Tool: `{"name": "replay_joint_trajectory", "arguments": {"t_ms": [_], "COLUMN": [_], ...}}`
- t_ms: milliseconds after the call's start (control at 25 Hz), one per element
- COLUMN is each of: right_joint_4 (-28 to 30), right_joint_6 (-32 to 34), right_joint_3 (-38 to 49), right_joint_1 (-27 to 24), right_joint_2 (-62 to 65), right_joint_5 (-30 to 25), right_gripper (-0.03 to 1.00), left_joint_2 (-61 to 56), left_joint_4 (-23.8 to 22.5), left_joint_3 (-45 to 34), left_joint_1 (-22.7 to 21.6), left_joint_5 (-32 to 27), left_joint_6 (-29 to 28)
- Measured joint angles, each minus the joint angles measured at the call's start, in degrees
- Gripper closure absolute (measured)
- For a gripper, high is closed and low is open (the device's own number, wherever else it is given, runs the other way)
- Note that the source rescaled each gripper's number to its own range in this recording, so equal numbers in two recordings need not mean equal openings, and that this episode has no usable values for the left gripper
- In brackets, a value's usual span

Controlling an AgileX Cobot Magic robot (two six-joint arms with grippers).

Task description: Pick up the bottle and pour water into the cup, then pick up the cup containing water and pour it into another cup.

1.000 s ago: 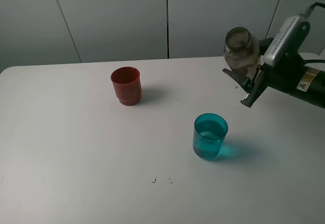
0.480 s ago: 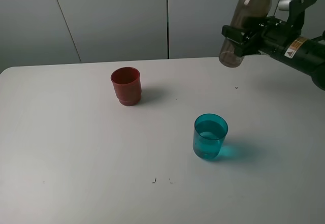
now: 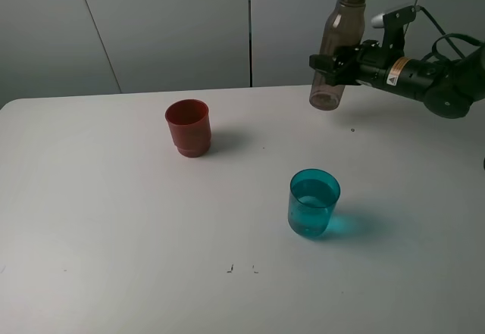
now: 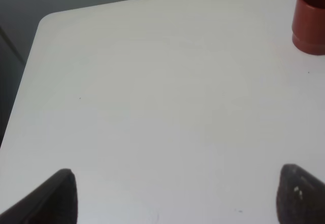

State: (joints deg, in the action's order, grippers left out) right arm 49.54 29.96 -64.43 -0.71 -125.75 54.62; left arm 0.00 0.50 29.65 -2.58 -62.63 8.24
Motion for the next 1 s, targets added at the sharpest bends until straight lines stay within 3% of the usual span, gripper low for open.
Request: {"name": "replay_joint_trajectory", "arguments": {"t_ms": [1000], "right_joint_4": [-0.6], "right_joint_6": [-1.4], "right_joint_3": [-6.6], "right_joint_1": [1.6], "right_joint_2": [-8.0], "right_joint_5": [-3.2], "right_gripper": [0.92], "left_joint_2": [0.0], "left_joint_4": [-0.1], "left_joint_3": [0.0], "left_joint_1": [0.0], "left_joint_5": [0.0], "left_joint_6": [0.0]}}
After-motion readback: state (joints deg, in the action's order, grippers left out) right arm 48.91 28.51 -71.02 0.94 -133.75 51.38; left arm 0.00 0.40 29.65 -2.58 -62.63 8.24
